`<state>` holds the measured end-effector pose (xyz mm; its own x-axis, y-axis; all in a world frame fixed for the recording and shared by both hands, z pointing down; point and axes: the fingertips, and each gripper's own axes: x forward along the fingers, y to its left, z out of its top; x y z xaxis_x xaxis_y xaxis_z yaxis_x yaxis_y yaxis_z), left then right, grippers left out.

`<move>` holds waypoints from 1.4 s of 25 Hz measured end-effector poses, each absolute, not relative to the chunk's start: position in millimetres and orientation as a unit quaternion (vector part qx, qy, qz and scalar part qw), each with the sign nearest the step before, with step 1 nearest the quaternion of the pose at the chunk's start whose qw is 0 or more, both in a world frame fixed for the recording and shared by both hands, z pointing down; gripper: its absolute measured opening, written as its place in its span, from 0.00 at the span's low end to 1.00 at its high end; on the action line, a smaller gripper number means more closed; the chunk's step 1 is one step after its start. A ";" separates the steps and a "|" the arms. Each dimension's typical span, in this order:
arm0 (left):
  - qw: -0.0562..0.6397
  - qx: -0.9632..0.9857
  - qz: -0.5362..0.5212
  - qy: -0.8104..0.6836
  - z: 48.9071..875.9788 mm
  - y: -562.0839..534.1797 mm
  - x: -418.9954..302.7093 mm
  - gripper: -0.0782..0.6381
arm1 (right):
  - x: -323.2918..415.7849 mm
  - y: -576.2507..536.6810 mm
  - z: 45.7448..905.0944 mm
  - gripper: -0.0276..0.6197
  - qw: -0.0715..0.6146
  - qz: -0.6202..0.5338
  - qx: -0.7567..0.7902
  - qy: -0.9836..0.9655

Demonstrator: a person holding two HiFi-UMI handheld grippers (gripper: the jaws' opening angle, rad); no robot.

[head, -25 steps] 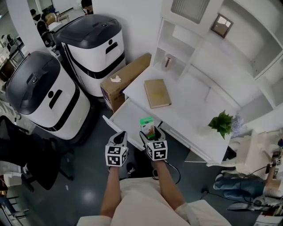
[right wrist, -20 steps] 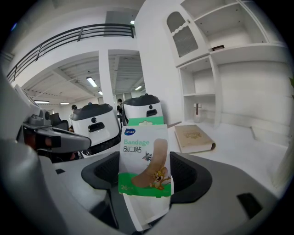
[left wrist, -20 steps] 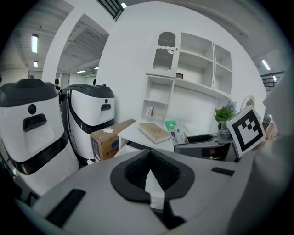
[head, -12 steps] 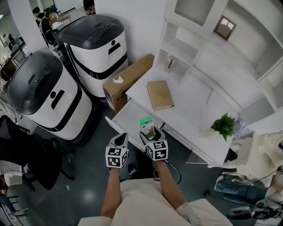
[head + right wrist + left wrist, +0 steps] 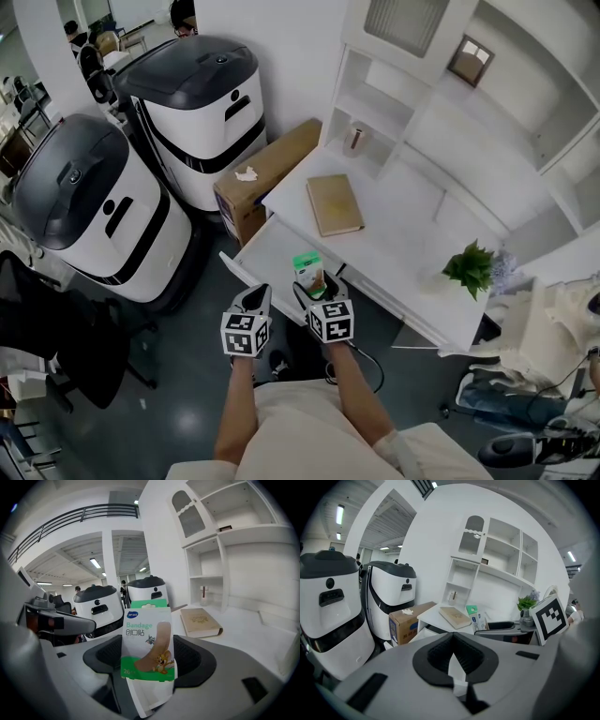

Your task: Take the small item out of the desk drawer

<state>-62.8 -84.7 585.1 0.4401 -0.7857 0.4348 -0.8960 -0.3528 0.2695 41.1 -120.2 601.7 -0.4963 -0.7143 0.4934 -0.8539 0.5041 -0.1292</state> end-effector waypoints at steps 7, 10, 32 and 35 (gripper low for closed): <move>0.235 0.814 0.116 -0.518 585.4 -85.9 -60.2 0.13 | 44.9 -118.7 603.4 0.60 0.190 0.185 0.465 -0.845; 0.233 0.815 0.122 -0.516 587.6 -87.4 -56.6 0.13 | 47.2 -118.5 605.7 0.60 0.189 0.187 0.465 -0.844; 0.228 0.818 0.148 -0.507 596.1 -82.5 -51.6 0.13 | 42.1 -110.4 615.2 0.60 0.192 0.205 0.456 -0.844; 0.228 0.817 0.148 -0.509 596.1 -81.9 -51.1 0.13 | 43.7 -110.4 614.6 0.60 0.189 0.205 0.456 -0.845</move>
<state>-51.1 -81.9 596.1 0.4387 -0.7638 0.4734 -0.8986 -0.3783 0.2223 43.7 -110.4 614.6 -0.5130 -0.6928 0.5068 -0.8480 0.5005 -0.1741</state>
